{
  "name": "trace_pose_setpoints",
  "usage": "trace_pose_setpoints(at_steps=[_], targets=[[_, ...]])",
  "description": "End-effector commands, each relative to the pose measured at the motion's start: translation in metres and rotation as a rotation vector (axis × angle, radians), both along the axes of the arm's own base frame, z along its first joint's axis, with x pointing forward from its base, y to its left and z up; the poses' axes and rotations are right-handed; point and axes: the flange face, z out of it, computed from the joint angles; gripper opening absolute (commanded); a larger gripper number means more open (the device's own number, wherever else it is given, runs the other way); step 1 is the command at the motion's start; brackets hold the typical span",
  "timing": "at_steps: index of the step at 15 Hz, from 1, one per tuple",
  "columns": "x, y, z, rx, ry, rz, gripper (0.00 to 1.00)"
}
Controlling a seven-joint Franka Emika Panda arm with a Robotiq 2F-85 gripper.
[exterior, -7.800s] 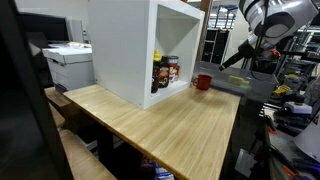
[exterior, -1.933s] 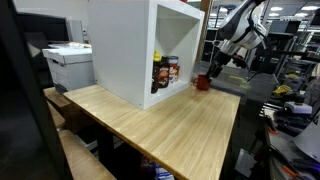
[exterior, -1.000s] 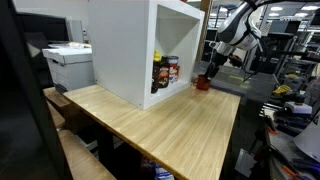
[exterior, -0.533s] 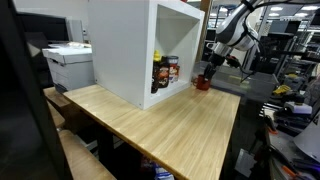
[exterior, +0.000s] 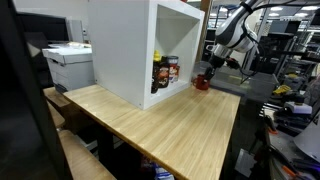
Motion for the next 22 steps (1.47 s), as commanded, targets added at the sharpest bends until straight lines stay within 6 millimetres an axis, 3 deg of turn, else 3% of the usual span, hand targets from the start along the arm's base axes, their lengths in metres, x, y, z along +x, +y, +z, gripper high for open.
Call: trace_pose_setpoints(at_steps=[1,15,22], targets=[[-0.003,-0.002,-0.001,0.021,0.008,0.011,0.0],[-0.02,0.032,-0.003,0.028,0.004,0.051,0.02],[-0.023,0.075,0.0,-0.019,0.02,0.143,0.02]])
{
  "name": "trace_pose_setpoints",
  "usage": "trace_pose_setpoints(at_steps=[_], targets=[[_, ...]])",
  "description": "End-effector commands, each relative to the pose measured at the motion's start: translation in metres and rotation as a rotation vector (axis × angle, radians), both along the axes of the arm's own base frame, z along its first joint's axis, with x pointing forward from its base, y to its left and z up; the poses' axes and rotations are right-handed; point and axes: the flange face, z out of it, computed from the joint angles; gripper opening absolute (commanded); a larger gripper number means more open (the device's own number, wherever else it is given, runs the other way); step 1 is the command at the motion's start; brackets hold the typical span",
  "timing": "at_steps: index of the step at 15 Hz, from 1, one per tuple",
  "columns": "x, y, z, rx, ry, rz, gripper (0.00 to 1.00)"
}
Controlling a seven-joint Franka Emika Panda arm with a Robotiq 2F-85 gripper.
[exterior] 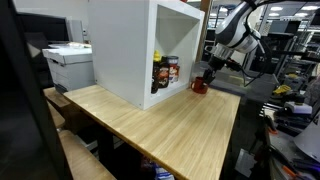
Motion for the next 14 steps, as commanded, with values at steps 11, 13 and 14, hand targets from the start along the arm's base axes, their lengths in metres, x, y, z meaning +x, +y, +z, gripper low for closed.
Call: trace_pose_setpoints(at_steps=[11,13,14], targets=[[-0.017,0.052,0.009,-0.07,0.011,0.126,0.02],[-0.017,0.054,0.012,-0.078,0.008,0.131,0.02],[-0.017,0.056,0.014,-0.082,0.005,0.134,0.02]])
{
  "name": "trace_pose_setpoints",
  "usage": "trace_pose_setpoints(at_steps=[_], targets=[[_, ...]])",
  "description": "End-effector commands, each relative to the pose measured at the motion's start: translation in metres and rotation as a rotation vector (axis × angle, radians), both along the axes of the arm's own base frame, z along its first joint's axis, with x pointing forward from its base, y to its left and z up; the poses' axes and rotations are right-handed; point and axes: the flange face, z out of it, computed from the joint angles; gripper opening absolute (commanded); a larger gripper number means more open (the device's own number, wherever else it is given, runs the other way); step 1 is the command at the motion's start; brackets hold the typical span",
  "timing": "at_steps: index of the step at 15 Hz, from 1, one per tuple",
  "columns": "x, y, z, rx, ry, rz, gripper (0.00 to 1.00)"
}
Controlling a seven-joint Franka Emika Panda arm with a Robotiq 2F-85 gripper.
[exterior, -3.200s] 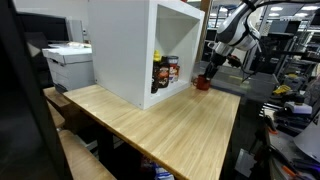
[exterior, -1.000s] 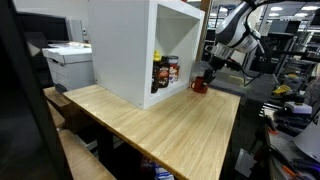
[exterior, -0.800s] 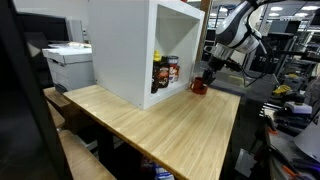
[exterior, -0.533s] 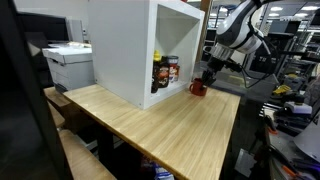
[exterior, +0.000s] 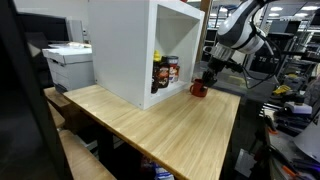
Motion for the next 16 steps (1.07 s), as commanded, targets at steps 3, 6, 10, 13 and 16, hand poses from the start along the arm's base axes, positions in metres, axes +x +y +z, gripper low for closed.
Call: trace_pose_setpoints(at_steps=[3,6,10,13,16], targets=[[-0.007,0.012,0.02,-0.061,-0.027,0.027,0.02],[-0.003,0.013,0.03,-0.078,-0.047,0.033,0.02],[0.004,0.013,0.042,-0.125,-0.069,0.068,0.02],[0.009,0.016,0.048,-0.159,-0.074,0.106,0.02],[0.015,0.019,0.054,-0.191,-0.075,0.141,0.02]])
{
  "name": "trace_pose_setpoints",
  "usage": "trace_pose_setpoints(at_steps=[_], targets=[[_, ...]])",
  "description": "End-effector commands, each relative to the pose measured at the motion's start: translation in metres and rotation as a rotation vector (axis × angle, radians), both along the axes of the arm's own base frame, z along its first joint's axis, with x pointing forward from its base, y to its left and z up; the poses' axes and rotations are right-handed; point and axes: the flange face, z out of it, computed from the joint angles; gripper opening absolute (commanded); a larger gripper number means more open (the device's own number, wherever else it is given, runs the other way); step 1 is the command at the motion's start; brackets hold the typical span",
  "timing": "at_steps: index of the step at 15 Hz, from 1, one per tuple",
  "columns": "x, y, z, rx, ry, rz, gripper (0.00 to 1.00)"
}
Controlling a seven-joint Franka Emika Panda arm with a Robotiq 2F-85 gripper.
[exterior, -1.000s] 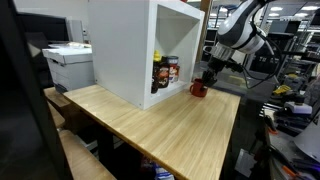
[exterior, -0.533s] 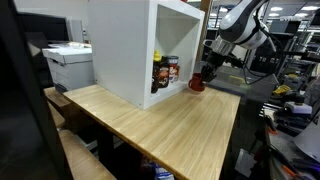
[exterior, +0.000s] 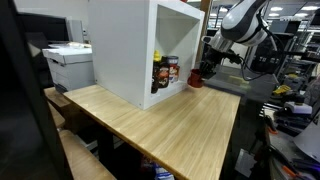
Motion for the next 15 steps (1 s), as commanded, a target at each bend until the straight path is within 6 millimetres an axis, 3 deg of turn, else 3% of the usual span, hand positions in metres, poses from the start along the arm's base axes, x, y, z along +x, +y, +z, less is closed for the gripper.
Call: trace_pose_setpoints(at_steps=[1,10,15], targets=[[0.005,0.005,0.015,-0.061,-0.013,0.024,0.02],[0.031,0.012,0.033,-0.102,-0.049,0.08,0.02],[0.04,0.016,0.032,-0.093,-0.053,0.108,0.02]])
